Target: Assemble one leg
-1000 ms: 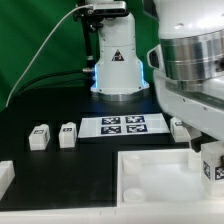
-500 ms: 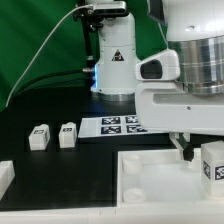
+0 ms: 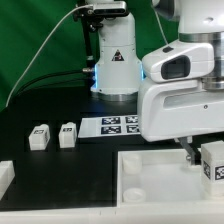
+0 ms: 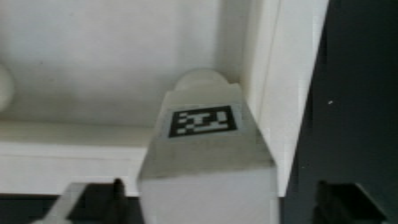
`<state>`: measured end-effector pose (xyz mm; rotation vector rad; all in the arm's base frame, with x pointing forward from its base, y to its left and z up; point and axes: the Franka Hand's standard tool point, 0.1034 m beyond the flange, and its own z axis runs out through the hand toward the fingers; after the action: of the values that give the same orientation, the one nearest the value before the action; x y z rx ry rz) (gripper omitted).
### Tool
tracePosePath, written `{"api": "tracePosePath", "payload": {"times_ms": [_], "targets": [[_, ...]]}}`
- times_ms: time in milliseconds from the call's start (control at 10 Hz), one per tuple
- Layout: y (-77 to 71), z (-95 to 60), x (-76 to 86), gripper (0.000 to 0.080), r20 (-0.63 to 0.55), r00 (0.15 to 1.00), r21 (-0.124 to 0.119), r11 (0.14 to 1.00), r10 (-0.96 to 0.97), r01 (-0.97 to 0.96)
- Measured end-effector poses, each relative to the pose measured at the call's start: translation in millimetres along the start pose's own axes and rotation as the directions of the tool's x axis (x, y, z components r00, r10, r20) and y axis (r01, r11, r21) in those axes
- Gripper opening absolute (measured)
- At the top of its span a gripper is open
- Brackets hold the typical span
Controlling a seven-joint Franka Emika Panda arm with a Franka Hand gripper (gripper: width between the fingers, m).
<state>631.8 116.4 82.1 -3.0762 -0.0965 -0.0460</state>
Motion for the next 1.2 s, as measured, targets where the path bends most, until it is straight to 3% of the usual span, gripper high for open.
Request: {"api": "tracePosePath", "payload": {"times_ms": [100,200,300,500,700,800,1100,1200], "targets": [[0.2,0.0,0.0,0.0393,0.000,1.000,0.000,1.000,-0.004,0.004],[0.3,0.1,0.0,0.0393,0.000,1.000,0.001,1.000,0.025,-0.025],[1.8,0.1,0.1,0.0292,0.000,0.984,0.001,0.984,0.176,-0.176],[3.0,-0.1,0.4,0.0292,-0.003,0.898,-0.004,0.897,0.441,-0.441],[4.3,0.8,-0.6,0.0292,-0.024,0.643,-0.020,0.643,0.765,-0.766],[6.0,0.8,-1.0,0.0292,-0.020,0.467,-0.019,0.467,0.884,-0.884],[6.0,1.9,-4.6,0.0294,0.009,0.057,-0.007,0.057,0.998,-0.998],[2.8,2.0,-5.0,0.0294,0.007,-0.001,-0.007,-0.001,1.000,-1.000]]}}
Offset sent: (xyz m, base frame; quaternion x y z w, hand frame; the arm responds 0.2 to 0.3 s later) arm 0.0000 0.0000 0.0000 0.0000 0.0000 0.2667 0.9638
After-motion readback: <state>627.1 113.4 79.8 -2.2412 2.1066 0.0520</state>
